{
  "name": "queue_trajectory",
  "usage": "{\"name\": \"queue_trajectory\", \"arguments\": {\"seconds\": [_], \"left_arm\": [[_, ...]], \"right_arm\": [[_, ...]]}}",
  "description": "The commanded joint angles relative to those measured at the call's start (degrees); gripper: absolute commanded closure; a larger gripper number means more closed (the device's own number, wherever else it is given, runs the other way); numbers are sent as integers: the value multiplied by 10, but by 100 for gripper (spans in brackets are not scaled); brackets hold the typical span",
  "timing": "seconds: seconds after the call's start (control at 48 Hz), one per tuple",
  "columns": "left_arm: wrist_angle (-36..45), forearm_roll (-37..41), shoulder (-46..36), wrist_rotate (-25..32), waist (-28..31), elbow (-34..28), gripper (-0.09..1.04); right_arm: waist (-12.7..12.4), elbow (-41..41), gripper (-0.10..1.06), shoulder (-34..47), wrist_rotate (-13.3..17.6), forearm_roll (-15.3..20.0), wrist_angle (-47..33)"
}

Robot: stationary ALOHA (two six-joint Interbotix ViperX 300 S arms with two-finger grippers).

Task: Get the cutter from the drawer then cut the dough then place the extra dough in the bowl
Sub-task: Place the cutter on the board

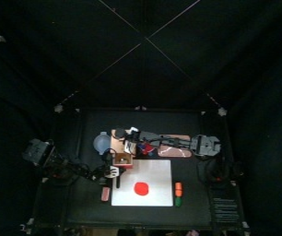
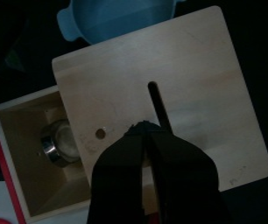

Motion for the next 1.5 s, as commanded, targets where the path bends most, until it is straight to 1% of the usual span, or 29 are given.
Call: {"name": "queue_trajectory", "arguments": {"seconds": [0.021,0.417,0.771,0.979,1.229,1.417,1.5], "left_arm": [[-3,0,-4,2,-5,-10,35],[-3,-4,-6,2,-11,-4,32],[-3,-1,-6,3,-11,-4,13],[0,16,-11,4,-13,-11,13],[0,73,-46,6,-34,4,13],[0,126,-92,5,-52,35,13],[1,140,-119,5,-56,59,14]], "right_arm": [[-1,-11,93,-14,0,0,-4],[-1,-13,93,-14,0,1,-4],[0,-12,93,-14,0,0,-4],[1,-16,93,-18,1,0,-7],[18,-38,93,-41,-1,-2,-4],[35,-26,92,-69,-7,-9,0],[47,-11,90,-82,-8,-11,0]]}}
